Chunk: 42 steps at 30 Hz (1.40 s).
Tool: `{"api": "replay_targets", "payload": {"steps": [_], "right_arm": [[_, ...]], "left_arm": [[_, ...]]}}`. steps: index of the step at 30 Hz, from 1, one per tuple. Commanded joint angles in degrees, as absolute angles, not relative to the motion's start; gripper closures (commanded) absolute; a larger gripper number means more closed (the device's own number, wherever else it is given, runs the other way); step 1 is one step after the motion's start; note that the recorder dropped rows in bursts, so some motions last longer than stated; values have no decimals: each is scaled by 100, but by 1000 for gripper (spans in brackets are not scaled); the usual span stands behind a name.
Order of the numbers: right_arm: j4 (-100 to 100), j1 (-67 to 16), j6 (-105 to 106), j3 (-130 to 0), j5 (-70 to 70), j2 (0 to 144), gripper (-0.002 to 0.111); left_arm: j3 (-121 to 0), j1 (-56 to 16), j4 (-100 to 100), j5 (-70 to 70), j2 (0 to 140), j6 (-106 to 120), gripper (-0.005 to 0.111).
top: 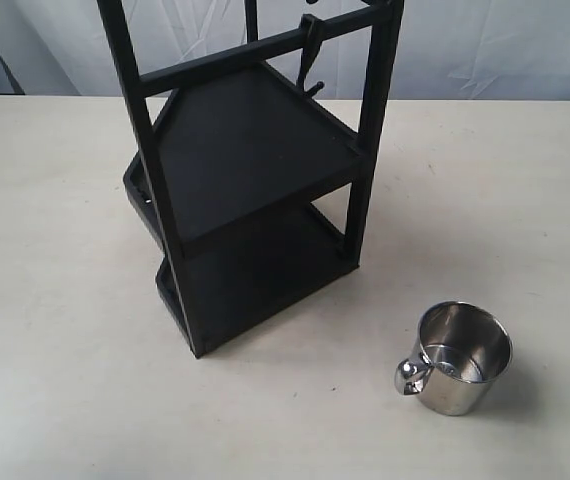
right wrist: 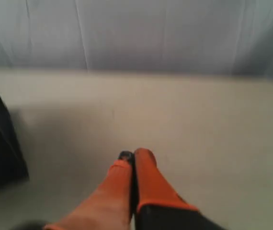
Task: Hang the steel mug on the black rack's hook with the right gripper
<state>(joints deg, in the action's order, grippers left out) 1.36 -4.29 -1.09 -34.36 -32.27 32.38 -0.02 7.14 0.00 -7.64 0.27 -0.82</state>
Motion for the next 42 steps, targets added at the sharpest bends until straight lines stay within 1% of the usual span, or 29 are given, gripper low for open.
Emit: {"api": "replay_targets", "payload": {"steps": [1,4,7,9,10,12,13,16,18,27,33,34,36,38,39,42], "right_arm": [[-331,-650,42,-4291,-5179,5028,108],[-1022,-865,474,-4436,-5688,6029,108],[-1082,-1040,544,-4415,-5599,6717,108],[-1108,-1130,500,-4415,-5371,7022,105],[-1126,-1167,440,-4415,-5158,7179,100],[-1243,-1218,428,-4415,-4902,7370,87],[-1386,-1216,428,-4415,-4797,7463,76],[-1415,-1216,440,-4415,-4815,7682,52],[-1272,-1216,440,-4415,-4895,7790,45],[-1163,-1216,440,-4415,-4824,8480,51],[-1313,-1216,427,-4164,-4323,9162,53],[-1388,-1216,427,-4155,-4323,9280,57],[-1511,-1216,427,-4155,-4376,9448,76],[-1538,-1216,454,-4155,-4376,9490,109],[-1538,-1216,454,-4155,-4376,9490,108],[-1549,-1216,498,-4155,-4431,9490,109]], "left_arm": [[0,675,0,-732,0,-96,105],[0,675,0,-732,0,-96,105],[0,675,0,-732,0,-96,105],[0,675,0,-732,0,-96,105],[0,675,0,-732,0,-96,105],[0,675,0,-732,0,-96,105],[0,675,0,-732,0,-96,105],[0,675,0,-732,0,-96,105],[0,675,0,-732,0,-96,105],[0,675,0,-732,0,-96,105],[0,675,0,-732,0,-96,105],[0,675,0,-732,0,-96,105],[0,675,0,-732,0,-96,105],[0,675,0,-732,0,-96,105],[0,675,0,-732,0,-96,105],[0,675,0,-732,0,-96,105]]}}
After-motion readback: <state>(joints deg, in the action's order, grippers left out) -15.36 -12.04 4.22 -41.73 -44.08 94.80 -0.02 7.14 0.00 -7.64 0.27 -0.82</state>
